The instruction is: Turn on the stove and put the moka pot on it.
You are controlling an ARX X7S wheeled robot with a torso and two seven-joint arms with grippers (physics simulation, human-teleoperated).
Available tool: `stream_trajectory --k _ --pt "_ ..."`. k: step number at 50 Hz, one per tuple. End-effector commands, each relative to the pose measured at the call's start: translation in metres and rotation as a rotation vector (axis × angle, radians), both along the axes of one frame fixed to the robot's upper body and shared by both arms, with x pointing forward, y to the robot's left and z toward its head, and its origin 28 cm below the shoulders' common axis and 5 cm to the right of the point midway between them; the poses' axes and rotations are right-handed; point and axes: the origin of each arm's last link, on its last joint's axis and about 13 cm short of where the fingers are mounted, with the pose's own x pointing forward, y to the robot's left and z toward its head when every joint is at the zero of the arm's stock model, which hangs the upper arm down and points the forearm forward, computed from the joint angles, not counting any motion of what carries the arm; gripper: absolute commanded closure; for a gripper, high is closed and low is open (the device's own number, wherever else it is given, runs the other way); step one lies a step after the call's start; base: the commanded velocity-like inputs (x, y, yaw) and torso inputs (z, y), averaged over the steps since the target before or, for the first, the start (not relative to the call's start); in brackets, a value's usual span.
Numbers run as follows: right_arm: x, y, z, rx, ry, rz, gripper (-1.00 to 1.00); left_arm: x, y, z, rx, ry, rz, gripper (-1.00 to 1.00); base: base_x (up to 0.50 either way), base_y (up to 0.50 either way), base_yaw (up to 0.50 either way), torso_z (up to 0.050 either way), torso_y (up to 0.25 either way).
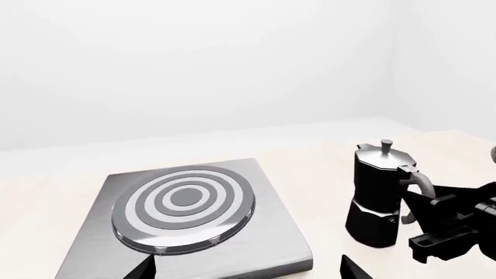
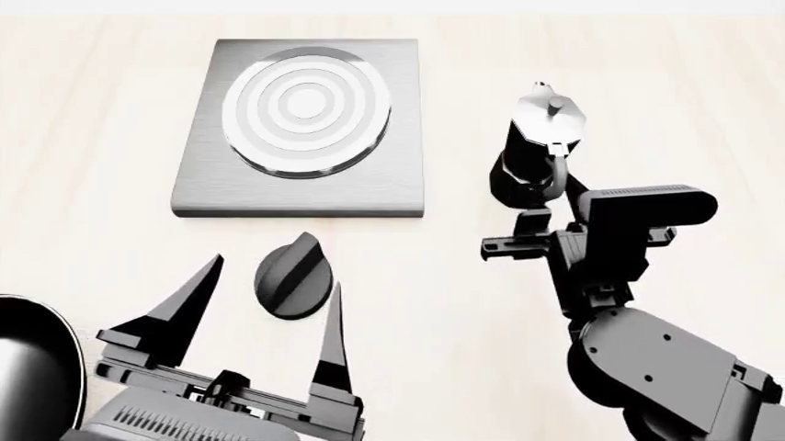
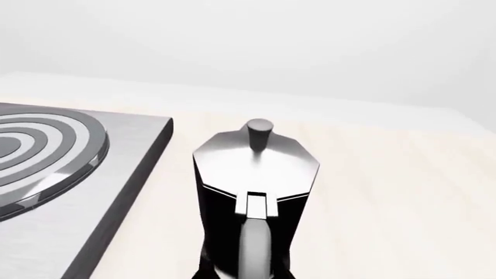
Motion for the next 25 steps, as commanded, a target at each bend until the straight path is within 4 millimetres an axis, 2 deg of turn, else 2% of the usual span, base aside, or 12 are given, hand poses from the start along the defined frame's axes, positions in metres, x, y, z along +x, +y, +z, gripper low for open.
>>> stream_trajectory --k 1,15,25 --pt "0.000 0.000 0.002 -0.003 -0.004 0.003 1.00 0.000 0.000 0.001 0.000 0.001 -0.001 -1.00 0.00 0.00 0.00 0.000 0.000" --pt "-0.002 -0.002 0.002 -0.005 -0.006 -0.003 1.00 0.000 -0.001 -0.001 0.002 0.003 -0.005 -1.00 0.00 0.00 0.00 0.000 0.000" --pt "-0.007 -0.001 0.015 -0.010 -0.041 0.002 1.00 0.000 -0.002 -0.001 0.003 0.003 -0.006 -1.00 0.00 0.00 0.00 0.000 0.000"
